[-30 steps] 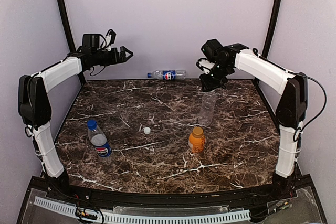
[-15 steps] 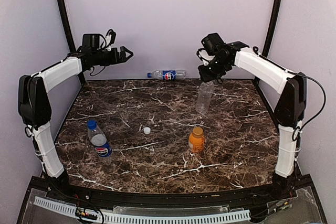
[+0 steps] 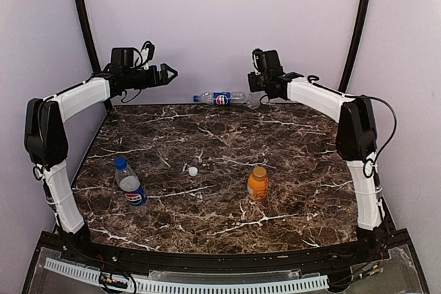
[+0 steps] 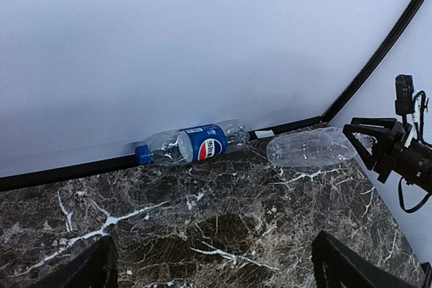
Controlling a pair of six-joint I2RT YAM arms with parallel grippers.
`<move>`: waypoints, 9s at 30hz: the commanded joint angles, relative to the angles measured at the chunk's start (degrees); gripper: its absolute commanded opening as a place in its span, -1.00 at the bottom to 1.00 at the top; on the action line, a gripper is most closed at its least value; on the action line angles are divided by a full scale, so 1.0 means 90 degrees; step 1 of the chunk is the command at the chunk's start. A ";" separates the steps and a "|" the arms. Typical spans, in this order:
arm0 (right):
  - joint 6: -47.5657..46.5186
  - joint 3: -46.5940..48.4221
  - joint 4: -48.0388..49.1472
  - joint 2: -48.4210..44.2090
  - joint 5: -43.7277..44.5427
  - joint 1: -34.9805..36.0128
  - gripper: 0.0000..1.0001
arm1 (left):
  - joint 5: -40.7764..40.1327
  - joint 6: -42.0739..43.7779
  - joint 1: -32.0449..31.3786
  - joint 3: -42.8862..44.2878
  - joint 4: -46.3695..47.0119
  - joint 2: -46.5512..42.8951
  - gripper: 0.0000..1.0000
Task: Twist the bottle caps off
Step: Move the plastic bottle to the corner of the board, then pick up the plastic bottle from the corner of the board, then place the bottle without the bottle cap at the center of the board.
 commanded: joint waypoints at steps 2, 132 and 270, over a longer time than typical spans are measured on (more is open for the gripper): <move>-0.0533 0.0243 0.2333 0.0554 0.0755 -0.0041 -1.00 | -0.0107 0.0009 -0.0028 -0.0058 0.0244 0.0049 0.98; 0.3002 0.3016 0.3561 0.3537 -0.2461 0.0146 -1.00 | 0.1531 -0.5433 0.1084 0.2364 0.2420 0.4800 0.74; 0.0688 -0.2426 0.0098 -0.2756 -0.3406 -0.0113 -1.00 | -0.0904 -0.0702 0.0334 -0.2003 0.2153 -0.1541 -0.07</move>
